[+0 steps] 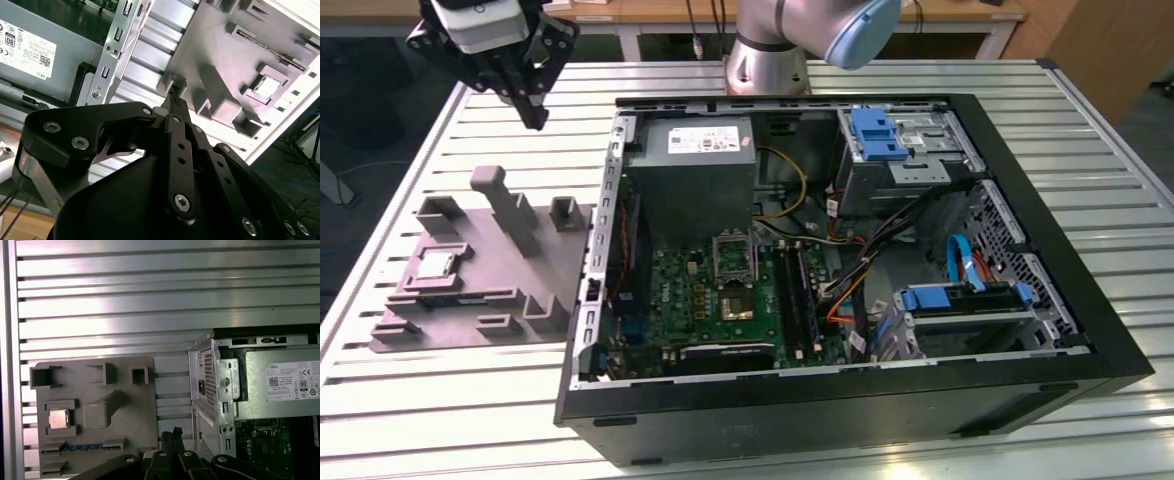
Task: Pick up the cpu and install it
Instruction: 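Reach for the cpu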
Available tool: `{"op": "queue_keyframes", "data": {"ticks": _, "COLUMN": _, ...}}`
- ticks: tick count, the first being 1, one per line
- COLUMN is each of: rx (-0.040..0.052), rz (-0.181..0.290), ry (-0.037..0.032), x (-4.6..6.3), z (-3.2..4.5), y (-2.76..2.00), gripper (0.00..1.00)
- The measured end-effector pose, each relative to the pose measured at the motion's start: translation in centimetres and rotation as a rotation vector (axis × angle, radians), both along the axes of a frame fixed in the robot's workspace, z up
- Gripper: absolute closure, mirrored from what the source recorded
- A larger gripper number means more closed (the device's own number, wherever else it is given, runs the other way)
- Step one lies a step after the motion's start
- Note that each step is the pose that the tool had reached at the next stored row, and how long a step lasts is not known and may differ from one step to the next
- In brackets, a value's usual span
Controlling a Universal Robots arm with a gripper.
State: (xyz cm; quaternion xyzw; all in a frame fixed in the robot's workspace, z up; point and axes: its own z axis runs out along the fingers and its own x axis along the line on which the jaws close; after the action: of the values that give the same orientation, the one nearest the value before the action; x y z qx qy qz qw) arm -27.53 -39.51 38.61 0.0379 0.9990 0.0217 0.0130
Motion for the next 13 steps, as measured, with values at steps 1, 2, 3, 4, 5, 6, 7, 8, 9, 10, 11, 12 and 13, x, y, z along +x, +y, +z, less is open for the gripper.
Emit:
{"op": "queue_keyframes", "data": {"ticks": 1, "rx": 0.0, "rz": 0.0, "ry": 0.0, "x": -0.1, "z": 0.0, "y": 0.0, "gripper": 0.89}}
{"op": "queue_keyframes", "data": {"ticks": 2, "rx": 0.0, "rz": 0.0, "ry": 0.0, "x": -0.1, "z": -0.01, "y": 0.0, "gripper": 0.89}}
{"op": "queue_keyframes", "data": {"ticks": 3, "rx": 0.0, "rz": 0.0, "ry": 0.0, "x": -0.2, "z": -0.01, "y": 0.0, "gripper": 0.89}}
{"op": "queue_keyframes", "data": {"ticks": 4, "rx": 0.0, "rz": 0.0, "ry": 0.0, "x": -0.3, "z": -0.01, "y": 0.0, "gripper": 0.89}}
{"op": "queue_keyframes", "data": {"ticks": 5, "rx": -0.0001, "rz": 0.0, "ry": 0.0, "x": -0.5, "z": -0.01, "y": 0.0, "gripper": 0.89}}
{"op": "queue_keyframes", "data": {"ticks": 6, "rx": 0.0, "rz": 0.0, "ry": 0.0, "x": -0.7, "z": -0.01, "y": 0.0, "gripper": 0.89}}
{"op": "queue_keyframes", "data": {"ticks": 7, "rx": 0.0, "rz": 0.0, "ry": 0.0, "x": -0.9, "z": -0.02, "y": 0.0, "gripper": 0.89}}
{"op": "queue_keyframes", "data": {"ticks": 8, "rx": 0.0, "rz": 0.0, "ry": 0.0, "x": -1.1, "z": -0.02, "y": 0.0, "gripper": 0.89}}
{"op": "queue_keyframes", "data": {"ticks": 9, "rx": 0.0, "rz": 0.0, "ry": 0.0, "x": -1.3, "z": -0.02, "y": 0.0, "gripper": 0.89}}
{"op": "queue_keyframes", "data": {"ticks": 10, "rx": 0.0, "rz": 0.0, "ry": -0.0001, "x": -1.4, "z": -0.03, "y": 0.0, "gripper": 0.89}}
{"op": "queue_keyframes", "data": {"ticks": 11, "rx": 0.0, "rz": 0.0, "ry": 0.0, "x": -1.6, "z": -0.02, "y": 0.0, "gripper": 0.89}}
{"op": "queue_keyframes", "data": {"ticks": 12, "rx": 0.0, "rz": 0.0, "ry": 0.0, "x": -1.7, "z": -0.03, "y": 0.0, "gripper": 0.89}}
{"op": "queue_keyframes", "data": {"ticks": 13, "rx": 0.0, "rz": 0.0, "ry": 0.0, "x": -1.7, "z": -0.03, "y": 0.0, "gripper": 0.89}}
